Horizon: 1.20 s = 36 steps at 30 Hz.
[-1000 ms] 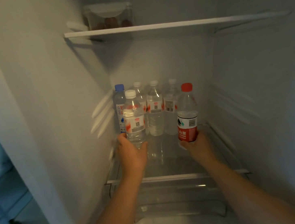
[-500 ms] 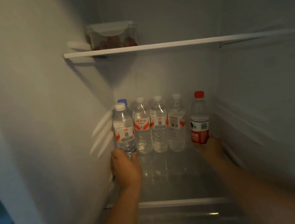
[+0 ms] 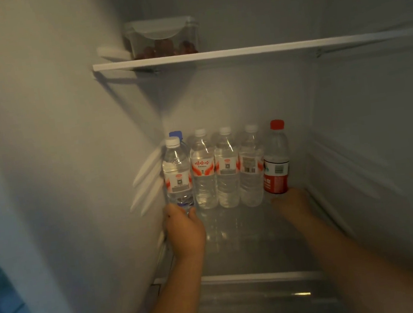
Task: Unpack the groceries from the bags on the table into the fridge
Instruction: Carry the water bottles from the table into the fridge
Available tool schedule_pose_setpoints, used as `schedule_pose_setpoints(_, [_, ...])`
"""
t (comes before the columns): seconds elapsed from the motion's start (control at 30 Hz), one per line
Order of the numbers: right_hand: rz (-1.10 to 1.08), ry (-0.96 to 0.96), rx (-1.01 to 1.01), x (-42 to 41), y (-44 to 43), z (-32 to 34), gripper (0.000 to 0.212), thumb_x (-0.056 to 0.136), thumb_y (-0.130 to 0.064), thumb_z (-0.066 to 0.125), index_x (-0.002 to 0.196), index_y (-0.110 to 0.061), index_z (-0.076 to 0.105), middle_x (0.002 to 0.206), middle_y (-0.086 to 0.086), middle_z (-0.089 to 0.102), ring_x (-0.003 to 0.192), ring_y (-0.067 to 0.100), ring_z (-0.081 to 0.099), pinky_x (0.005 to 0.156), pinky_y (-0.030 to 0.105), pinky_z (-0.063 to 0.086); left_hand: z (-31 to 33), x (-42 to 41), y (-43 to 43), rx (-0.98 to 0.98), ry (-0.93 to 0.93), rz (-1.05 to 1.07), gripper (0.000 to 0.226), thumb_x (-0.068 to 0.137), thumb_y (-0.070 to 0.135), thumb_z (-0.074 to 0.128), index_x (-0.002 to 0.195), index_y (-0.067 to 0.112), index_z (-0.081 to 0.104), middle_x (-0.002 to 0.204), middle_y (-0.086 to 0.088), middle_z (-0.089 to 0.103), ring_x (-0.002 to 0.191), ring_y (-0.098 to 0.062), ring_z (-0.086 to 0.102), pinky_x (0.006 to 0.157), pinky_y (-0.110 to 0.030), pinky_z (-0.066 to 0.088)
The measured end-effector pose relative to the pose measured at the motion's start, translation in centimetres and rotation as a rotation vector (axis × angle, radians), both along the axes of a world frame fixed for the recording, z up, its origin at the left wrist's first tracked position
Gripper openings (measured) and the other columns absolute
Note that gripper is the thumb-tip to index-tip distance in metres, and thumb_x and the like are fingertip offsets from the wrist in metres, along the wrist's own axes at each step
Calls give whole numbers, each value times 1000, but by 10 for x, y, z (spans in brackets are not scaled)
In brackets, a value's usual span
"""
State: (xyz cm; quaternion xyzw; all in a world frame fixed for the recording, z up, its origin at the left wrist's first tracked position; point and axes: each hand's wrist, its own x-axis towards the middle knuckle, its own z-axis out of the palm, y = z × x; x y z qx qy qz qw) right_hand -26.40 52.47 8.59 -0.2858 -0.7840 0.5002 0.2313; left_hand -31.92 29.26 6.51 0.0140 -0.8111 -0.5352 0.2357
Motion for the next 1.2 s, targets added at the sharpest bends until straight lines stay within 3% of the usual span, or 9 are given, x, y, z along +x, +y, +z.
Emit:
schedule_pose_setpoints(0.17, [94, 64, 29, 31, -37, 18, 20, 84, -25, 75, 102, -25, 68, 97, -3, 71, 87, 15, 69, 72, 27, 52, 5, 20, -9, -51, -4, -107, 27, 87, 16, 74, 101, 12, 52, 102, -4, 56, 95, -29, 60, 79, -38, 50])
schedule_pose_setpoints(0.27, [203, 19, 56, 62, -69, 25, 20, 91, -8, 64, 99, -27, 63, 99, -6, 67, 89, 11, 64, 74, 18, 49, 1, 48, -20, -243, 102, -182, 26, 84, 22, 77, 98, 15, 57, 101, -5, 57, 97, -30, 58, 82, -40, 47])
schedule_pose_setpoints(0.33, [242, -17, 96, 83, -86, 22, 27, 93, -9, 62, 118, -20, 61, 105, -6, 61, 95, 10, 59, 81, 15, 44, -5, 67, -29, -404, 174, -190, 23, 83, 27, 76, 96, 19, 60, 105, -6, 60, 100, -31, 54, 85, -43, 45])
schedule_pose_setpoints(0.47, [138, -182, 456, 118, -108, -16, 51, 92, -31, 64, 138, -11, 53, 146, 14, 47, 133, 33, 46, 110, 39, 39, -25, 104, -47, -640, 299, -195, 23, 85, 39, 67, 104, 25, 62, 116, 0, 61, 112, -27, 52, 85, -43, 42])
schedule_pose_setpoints(0.63, [-34, -254, 916, 174, -138, -71, 56, 96, -52, 28, 141, -28, 53, 150, 5, 48, 137, 30, 43, 114, 51, 25, -66, 138, -72, -766, 343, -280, 50, 96, 49, 43, 135, 22, 59, 149, -3, 50, 138, -30, 43, 112, -51, 31])
schedule_pose_setpoints(0.8, [55, -338, 820, 214, -151, -99, 72, 93, -61, 25, 157, -37, 5, 167, -4, -7, 154, 27, -1, 119, 58, 11, -90, 176, -95, -871, 126, -429, 72, 96, 65, 14, 159, 36, -4, 167, 7, -16, 154, -22, -15, 125, -48, -1])
schedule_pose_setpoints(0.87, [132, -377, 755, 231, -156, -99, 70, 96, -60, 26, 157, -39, -3, 165, -7, -19, 153, 26, -9, 121, 56, 4, -92, 195, -100, -911, -6, -460, 77, 89, 72, 1, 157, 39, -9, 160, 10, -32, 151, -20, -24, 124, -47, -5])
schedule_pose_setpoints(1.0, [216, -367, 624, 277, -171, -91, 67, 101, -54, 35, 157, -36, 6, 167, -5, -2, 153, 24, -2, 122, 54, 3, -96, 256, -112, -899, -149, -449, 83, 85, 79, 0, 158, 39, -5, 155, 14, -31, 152, -22, -20, 124, -50, -3])
schedule_pose_setpoints(1.2, [351, -316, 529, 360, -200, -105, 63, 100, -57, 35, 156, -42, 8, 166, -11, -5, 153, 20, -8, 121, 54, -1, -115, 357, -134, -883, -262, -366, 78, 89, 76, 7, 157, 41, -8, 161, 12, -27, 150, -21, -25, 118, -49, -15])
